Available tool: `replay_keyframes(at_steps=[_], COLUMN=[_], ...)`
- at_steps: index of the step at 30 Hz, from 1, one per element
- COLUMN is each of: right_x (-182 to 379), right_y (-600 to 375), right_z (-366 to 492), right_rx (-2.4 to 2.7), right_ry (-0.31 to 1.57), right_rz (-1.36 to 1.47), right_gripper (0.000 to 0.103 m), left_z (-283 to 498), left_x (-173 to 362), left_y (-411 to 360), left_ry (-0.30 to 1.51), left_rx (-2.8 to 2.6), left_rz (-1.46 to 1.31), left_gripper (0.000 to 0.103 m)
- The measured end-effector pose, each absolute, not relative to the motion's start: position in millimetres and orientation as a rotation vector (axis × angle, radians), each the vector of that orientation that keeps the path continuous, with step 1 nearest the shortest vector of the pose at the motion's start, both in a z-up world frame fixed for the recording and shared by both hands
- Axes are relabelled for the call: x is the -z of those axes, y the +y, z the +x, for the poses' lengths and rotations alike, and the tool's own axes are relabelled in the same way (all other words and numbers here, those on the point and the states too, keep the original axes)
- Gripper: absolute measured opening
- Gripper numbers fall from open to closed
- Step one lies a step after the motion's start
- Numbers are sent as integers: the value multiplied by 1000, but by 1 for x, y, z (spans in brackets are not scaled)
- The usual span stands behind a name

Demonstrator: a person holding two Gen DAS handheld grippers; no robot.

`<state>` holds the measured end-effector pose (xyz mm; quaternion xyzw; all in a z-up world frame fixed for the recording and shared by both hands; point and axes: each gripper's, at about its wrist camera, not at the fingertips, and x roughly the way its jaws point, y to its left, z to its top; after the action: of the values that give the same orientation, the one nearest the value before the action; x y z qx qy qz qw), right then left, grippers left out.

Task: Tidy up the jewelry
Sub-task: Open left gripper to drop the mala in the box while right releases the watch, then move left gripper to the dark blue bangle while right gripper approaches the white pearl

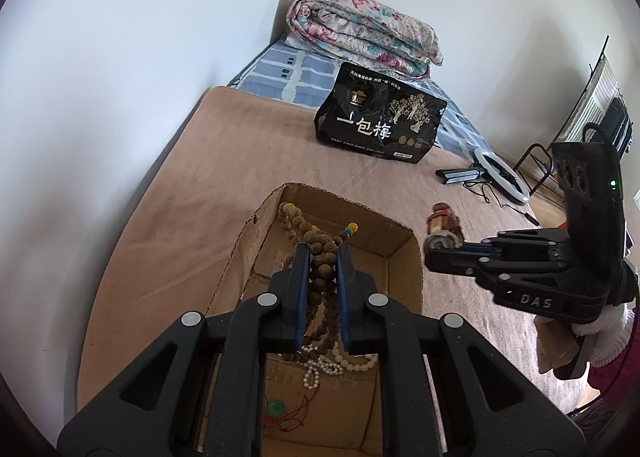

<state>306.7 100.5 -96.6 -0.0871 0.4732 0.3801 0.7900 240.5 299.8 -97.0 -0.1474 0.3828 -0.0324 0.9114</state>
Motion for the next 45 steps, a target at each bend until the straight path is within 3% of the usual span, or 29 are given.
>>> replay_keyframes(at_steps=[12, 14, 15, 16, 17, 18, 32, 45], right_x=[104, 101, 100, 98, 97, 95, 86, 56], right_y=[117, 118, 118, 117, 117, 116, 99, 60], right_z=[305, 304, 303, 302, 302, 301, 297, 271], right_rx=[-832, -831, -827, -824, -820, -816, -785, -746], right_ry=[1018, 1008, 999, 990, 981, 975, 971, 881], right_rz=[-220, -227, -232, -234, -234, -234, -211, -221], right_gripper=[13, 31, 46, 54, 55, 55, 55, 56], left_z=[242, 241, 241, 241, 241, 240, 231, 205], left_x=[100, 100, 101, 102, 102, 101, 92, 42], left_y=[293, 293, 293, 294, 295, 296, 294, 246], left_ry=[803, 805, 806, 807, 805, 800, 792, 710], left_rx=[66, 55, 50, 47, 41, 34, 21, 53], left_rz=[-277, -271, -271, -275, -281, -286, -273, -141], left_gripper=[11, 11, 12, 20, 33, 36, 37, 37])
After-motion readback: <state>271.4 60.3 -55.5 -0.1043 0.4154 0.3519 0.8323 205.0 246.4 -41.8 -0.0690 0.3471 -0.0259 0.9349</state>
